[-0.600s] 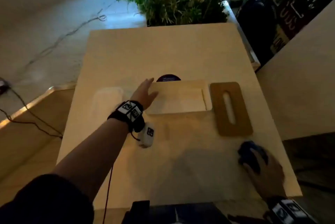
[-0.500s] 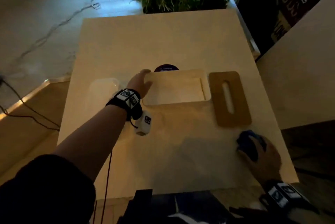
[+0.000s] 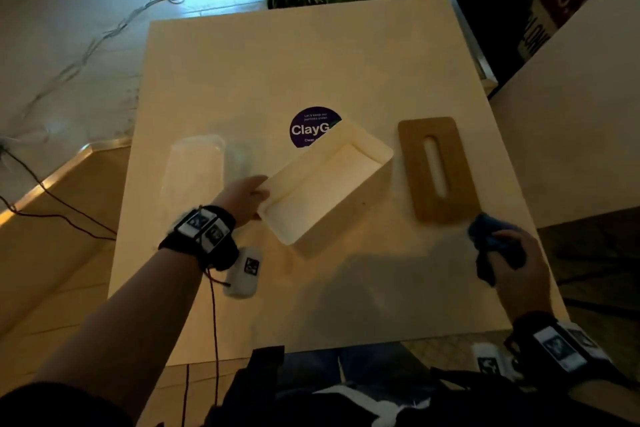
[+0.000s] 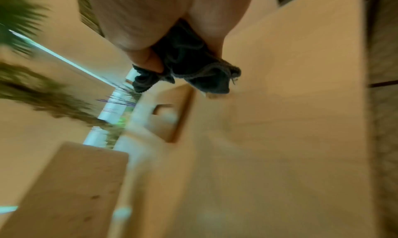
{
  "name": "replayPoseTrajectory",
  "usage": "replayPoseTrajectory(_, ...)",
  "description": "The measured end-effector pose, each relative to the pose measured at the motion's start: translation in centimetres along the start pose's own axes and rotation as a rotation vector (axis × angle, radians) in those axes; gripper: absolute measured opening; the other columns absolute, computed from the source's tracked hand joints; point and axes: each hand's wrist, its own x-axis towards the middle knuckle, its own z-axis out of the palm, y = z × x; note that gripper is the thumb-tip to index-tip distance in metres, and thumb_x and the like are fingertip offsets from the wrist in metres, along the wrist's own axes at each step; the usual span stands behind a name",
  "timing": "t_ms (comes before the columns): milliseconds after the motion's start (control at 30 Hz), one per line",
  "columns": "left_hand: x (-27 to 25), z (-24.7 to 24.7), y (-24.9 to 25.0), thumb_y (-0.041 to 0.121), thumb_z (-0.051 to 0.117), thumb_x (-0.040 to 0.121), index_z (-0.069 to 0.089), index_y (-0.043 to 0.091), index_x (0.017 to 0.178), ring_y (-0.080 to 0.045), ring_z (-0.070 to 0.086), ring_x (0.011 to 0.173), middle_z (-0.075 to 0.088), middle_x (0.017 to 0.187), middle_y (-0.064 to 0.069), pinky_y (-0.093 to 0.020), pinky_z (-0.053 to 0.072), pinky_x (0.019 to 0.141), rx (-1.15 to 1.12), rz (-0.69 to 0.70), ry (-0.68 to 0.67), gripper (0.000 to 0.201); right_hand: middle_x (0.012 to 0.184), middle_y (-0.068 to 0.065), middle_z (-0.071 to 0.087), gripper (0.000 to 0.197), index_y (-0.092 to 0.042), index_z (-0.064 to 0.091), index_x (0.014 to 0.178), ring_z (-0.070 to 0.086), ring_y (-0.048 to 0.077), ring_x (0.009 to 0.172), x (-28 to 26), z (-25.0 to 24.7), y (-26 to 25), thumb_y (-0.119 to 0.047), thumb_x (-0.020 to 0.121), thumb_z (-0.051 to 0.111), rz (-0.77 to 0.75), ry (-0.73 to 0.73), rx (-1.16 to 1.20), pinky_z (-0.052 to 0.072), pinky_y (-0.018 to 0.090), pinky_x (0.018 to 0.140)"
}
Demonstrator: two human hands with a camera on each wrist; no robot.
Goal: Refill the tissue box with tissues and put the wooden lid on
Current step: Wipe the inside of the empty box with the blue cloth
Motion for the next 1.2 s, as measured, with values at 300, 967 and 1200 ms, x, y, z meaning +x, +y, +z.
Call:
replayPoseTrajectory(300,-5.9,3.7,-2.2,0.008,0.044,0.095,0.044,0.028,0.129,-0.024,0.06,0.094,0.057,0.115,-0.01,-0.036,0.056,0.075,-0.391,0.01,-0.162,0.04,0.123,0.003,0.057,0.038,-0.021,0.054,0.121,0.053,0.01,0.113,3.0,6.9,-13.6,-0.001,0.089,0.046,-0.373,-0.212,0.304,0.046,0.029,0.098)
replayPoseTrajectory(967,-7.0,3.8,-0.5,0.015,0.057,0.073,0.054,0.026,0.121,-0.023,0.068,0.085,0.066,0.104,-0.006,-0.036,0.058,0.06,-0.736,0.126,-0.235,0.049,0.129,0.02,0.052,0.029,-0.006,0.063,0.108,0.046,0.032,0.124,1.4,9.4,-15.5,-0.026,0.087,0.06,-0.995,-0.226,-0.072,0.038,0.055,0.103)
replayPoseTrajectory(1200,-6.9,3.3,-0.5,0.01,0.059,0.079,0.055,0.028,0.118,-0.017,0.071,0.079,0.063,0.105,-0.006,-0.037,0.059,0.061,-0.702,0.139,-0.244,0.043,0.123,0.006,0.049,0.034,-0.015,0.05,0.114,0.051,0.027,0.112,0.4,7.6,-12.0,-0.016,0.082,0.062,-1.05,-0.402,0.004,0.044,0.041,0.098)
